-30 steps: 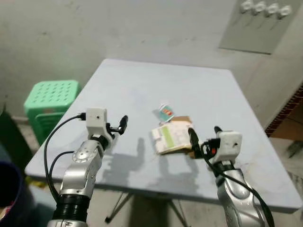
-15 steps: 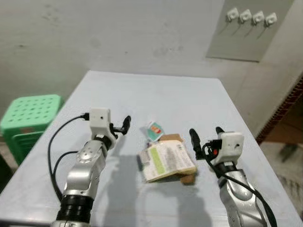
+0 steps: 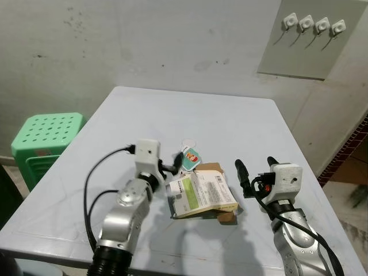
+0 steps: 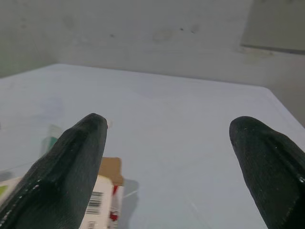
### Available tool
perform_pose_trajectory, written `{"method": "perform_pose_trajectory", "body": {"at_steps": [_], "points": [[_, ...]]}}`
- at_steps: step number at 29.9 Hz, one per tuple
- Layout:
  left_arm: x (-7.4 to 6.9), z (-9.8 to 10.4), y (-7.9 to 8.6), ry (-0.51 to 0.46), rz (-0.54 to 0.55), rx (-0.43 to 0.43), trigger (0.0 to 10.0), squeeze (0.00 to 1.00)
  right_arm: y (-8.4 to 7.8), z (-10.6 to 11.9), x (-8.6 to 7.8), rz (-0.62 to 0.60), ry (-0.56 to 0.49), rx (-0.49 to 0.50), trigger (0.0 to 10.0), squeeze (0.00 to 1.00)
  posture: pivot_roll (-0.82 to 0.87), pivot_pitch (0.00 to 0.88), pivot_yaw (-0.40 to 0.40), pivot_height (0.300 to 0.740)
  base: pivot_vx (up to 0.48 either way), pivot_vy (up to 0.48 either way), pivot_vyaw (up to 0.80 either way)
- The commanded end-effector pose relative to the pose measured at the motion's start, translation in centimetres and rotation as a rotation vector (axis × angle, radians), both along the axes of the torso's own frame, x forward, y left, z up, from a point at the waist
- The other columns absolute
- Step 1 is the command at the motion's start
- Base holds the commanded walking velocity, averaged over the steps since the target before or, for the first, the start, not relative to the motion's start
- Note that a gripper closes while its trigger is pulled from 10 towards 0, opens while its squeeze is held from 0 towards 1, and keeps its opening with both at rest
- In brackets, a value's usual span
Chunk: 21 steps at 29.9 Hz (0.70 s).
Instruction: Picking trash to rubbish bin
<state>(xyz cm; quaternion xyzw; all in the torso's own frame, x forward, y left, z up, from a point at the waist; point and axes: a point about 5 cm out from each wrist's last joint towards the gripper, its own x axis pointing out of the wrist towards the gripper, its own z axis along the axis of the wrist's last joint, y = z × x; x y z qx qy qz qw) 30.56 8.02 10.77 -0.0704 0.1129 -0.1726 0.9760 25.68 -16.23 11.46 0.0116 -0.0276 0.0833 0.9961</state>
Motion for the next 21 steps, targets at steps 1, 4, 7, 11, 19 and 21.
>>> {"method": "perform_pose_trajectory", "body": {"at_steps": [1,4,7,11,19,21], "points": [[-0.1,0.4,-0.3,-0.004,-0.012,0.004,10.0,0.0,0.2,0.7,-0.2,0.035,-0.027,0.007,10.0,0.0,-0.09,0.0,-0.056,0.74,0.0,0.0,0.0],[-0.2,0.4,-0.3,-0.001,-0.008,0.005,10.0,0.0,0.5,1.0,-0.5,0.058,-0.036,0.015,10.0,0.0,-0.09,0.0,-0.059,0.74,0.0,0.0,0.0],[-0.3,0.4,-0.3,0.009,0.0,-0.002,10.0,0.0,0.5,1.2,-0.7,0.066,-0.034,0.018,10.0,0.0,-0.09,0.0,-0.063,0.74,0.0,0.0,0.0],[0.0,0.8,0.2,0.007,0.028,-0.001,10.0,0.0,0.6,1.6,-1.2,0.09,-0.036,0.026,10.0,0.0,-0.09,0.0,-0.075,0.74,0.0,0.0,0.0],[1.6,1.6,0.9,-0.005,0.06,0.0,10.0,0.0,1.4,2.5,-1.8,0.174,-0.035,0.06,10.0,0.0,-0.1,0.035,-0.074,0.74,0.0,0.0,0.0],[2.2,1.9,0.7,-0.015,0.058,0.004,10.0,0.0,1.6,2.7,-2.2,0.207,-0.031,0.077,10.0,0.0,-0.1,0.05,-0.075,0.74,0.0,0.0,0.0]]}}
